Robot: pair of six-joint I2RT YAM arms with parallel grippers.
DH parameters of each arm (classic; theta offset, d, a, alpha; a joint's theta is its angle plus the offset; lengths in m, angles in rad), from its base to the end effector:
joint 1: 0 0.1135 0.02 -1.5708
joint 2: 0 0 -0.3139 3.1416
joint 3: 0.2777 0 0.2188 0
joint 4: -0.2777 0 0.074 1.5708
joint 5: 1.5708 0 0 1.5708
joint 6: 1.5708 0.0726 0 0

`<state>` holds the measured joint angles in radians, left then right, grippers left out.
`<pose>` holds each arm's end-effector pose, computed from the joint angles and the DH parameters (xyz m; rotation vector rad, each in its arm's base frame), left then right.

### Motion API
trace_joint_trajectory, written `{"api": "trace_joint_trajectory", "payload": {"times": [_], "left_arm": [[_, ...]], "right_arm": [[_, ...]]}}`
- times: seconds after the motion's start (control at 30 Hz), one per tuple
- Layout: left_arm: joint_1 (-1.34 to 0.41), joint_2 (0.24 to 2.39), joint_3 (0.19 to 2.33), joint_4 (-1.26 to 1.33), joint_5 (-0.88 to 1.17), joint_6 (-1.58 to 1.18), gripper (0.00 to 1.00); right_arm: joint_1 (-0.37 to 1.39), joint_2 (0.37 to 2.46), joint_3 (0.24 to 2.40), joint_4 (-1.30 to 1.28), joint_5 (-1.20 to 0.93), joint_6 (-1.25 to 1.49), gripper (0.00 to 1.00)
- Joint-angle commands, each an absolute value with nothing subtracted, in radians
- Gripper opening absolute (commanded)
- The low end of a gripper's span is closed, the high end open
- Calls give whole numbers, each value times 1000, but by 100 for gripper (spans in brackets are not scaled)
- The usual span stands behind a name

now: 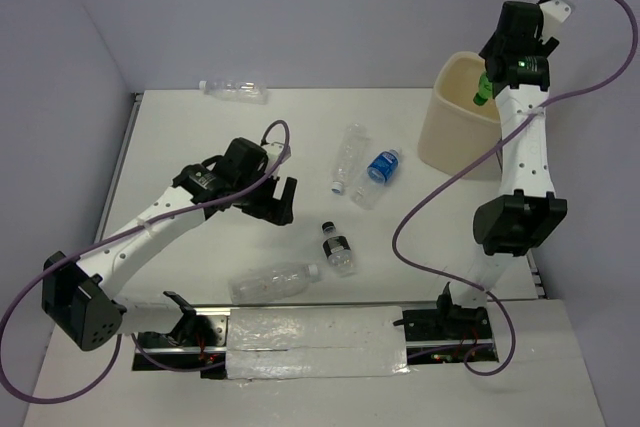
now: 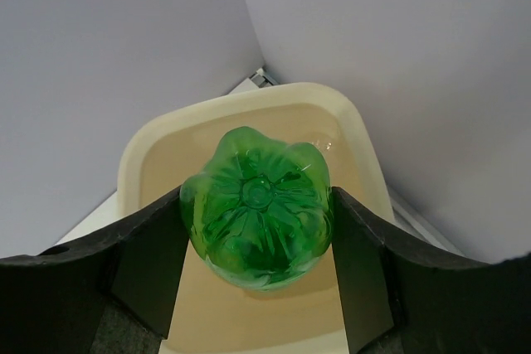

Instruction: Put the plastic bottles in the bin

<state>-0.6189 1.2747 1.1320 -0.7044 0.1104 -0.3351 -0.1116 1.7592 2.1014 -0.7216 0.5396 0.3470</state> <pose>0.1925 -0.1469 0.3337 0.4039 2.4584 -0.5551 0.3769 -0.0798 0.4985 0.7698 1.7490 -0.3663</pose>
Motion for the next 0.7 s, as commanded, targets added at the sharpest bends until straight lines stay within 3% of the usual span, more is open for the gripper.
{"api": "trace_joint_trajectory", "payload": {"times": [0.0, 0.07, 0.1, 0.13, 0.23, 0.5, 0.67], "left_arm": [[-632, 1264, 1154, -710, 80, -316, 98], [-637, 1264, 1152, -712, 78, -316, 99], [-637, 1264, 1149, -713, 75, -318, 99], [-640, 1267, 1147, -713, 74, -319, 99], [-643, 1267, 1140, -710, 66, -322, 99], [-646, 1278, 1141, -690, 61, -327, 99], [-646, 1261, 1143, -649, -58, -406, 98]], "right_arm": [[-115, 1788, 2129, -623, 557, 351, 35], [-115, 1815, 2170, -641, 542, 345, 44], [-115, 1844, 2209, -653, 529, 338, 67], [-114, 1871, 2233, -694, 525, 336, 79], [-101, 1882, 2290, -750, 517, 328, 98], [-6, 1717, 2244, -752, 469, 278, 100], [246, 1619, 2085, -742, 483, 239, 100]]}}
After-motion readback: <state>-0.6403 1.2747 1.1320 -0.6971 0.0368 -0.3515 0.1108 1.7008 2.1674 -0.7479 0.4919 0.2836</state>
